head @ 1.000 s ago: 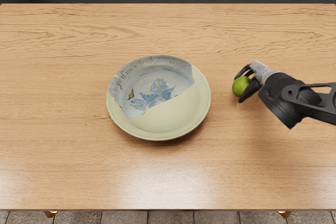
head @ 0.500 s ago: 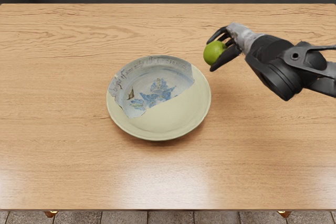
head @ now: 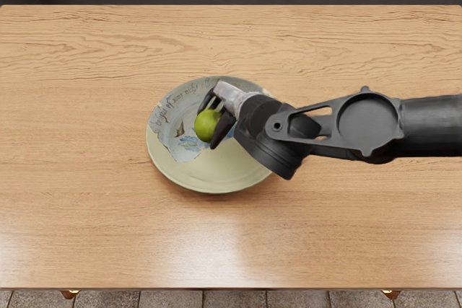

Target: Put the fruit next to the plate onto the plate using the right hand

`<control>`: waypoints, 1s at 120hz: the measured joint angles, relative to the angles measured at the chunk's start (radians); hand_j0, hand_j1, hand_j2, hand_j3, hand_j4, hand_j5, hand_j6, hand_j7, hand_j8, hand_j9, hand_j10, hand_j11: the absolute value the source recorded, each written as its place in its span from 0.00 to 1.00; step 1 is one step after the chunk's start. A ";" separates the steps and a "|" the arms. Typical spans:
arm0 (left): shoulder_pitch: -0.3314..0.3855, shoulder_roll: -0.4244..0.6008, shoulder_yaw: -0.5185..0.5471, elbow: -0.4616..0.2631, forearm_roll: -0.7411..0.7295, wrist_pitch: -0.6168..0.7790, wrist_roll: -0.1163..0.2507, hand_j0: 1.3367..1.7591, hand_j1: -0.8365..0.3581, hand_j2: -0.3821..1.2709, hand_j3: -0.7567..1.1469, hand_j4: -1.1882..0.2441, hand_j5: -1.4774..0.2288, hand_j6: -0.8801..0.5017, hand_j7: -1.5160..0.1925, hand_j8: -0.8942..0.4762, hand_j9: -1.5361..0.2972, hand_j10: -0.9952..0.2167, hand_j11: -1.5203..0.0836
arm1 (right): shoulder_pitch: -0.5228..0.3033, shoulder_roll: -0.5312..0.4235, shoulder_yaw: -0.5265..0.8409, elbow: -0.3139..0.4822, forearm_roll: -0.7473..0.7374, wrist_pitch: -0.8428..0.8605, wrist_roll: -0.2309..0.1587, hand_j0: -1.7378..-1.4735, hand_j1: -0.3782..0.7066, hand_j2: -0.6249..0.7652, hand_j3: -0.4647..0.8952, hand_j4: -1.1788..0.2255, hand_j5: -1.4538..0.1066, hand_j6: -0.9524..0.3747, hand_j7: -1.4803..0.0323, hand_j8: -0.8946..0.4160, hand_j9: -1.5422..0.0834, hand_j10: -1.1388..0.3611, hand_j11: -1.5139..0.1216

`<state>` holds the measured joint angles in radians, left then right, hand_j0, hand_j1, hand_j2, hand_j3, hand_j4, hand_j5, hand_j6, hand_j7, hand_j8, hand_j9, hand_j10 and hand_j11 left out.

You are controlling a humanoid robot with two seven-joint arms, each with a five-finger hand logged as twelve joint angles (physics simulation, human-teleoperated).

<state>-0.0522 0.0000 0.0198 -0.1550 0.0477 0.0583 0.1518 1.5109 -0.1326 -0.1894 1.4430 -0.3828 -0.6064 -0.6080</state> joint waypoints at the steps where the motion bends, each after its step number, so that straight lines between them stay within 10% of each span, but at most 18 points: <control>1: 0.000 0.000 0.000 0.000 0.000 0.000 0.000 0.76 0.76 0.26 0.40 0.67 0.69 0.47 0.71 0.48 0.67 0.63 0.76 | -0.001 0.002 -0.001 -0.002 0.000 0.000 0.000 0.33 0.59 0.71 0.34 0.50 0.21 0.47 0.28 0.43 0.26 0.31 0.23; 27: 0.000 0.000 0.000 0.000 0.000 0.000 0.000 0.76 0.76 0.26 0.40 0.67 0.69 0.47 0.71 0.48 0.67 0.63 0.76 | -0.008 0.027 -0.015 -0.024 -0.004 -0.001 -0.002 0.32 0.62 0.75 0.34 0.50 0.24 0.47 0.31 0.42 0.29 0.31 0.27; 54: 0.000 0.000 0.000 0.000 0.000 0.000 0.000 0.76 0.76 0.26 0.40 0.67 0.69 0.47 0.71 0.48 0.67 0.63 0.76 | -0.010 0.029 -0.017 -0.029 -0.010 -0.004 -0.003 0.31 0.54 0.53 0.34 0.44 0.42 0.41 0.47 0.35 0.45 0.37 0.43; 120: 0.000 0.000 0.001 0.000 0.000 0.000 0.000 0.76 0.76 0.26 0.40 0.67 0.69 0.47 0.71 0.48 0.67 0.63 0.76 | -0.020 -0.010 -0.011 -0.033 -0.019 -0.004 -0.003 0.30 0.25 0.43 0.34 0.69 0.75 0.57 0.79 0.53 0.78 0.62 0.75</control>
<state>-0.0522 0.0000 0.0204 -0.1549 0.0475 0.0583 0.1518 1.4906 -0.1428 -0.2006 1.4097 -0.4014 -0.6109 -0.6109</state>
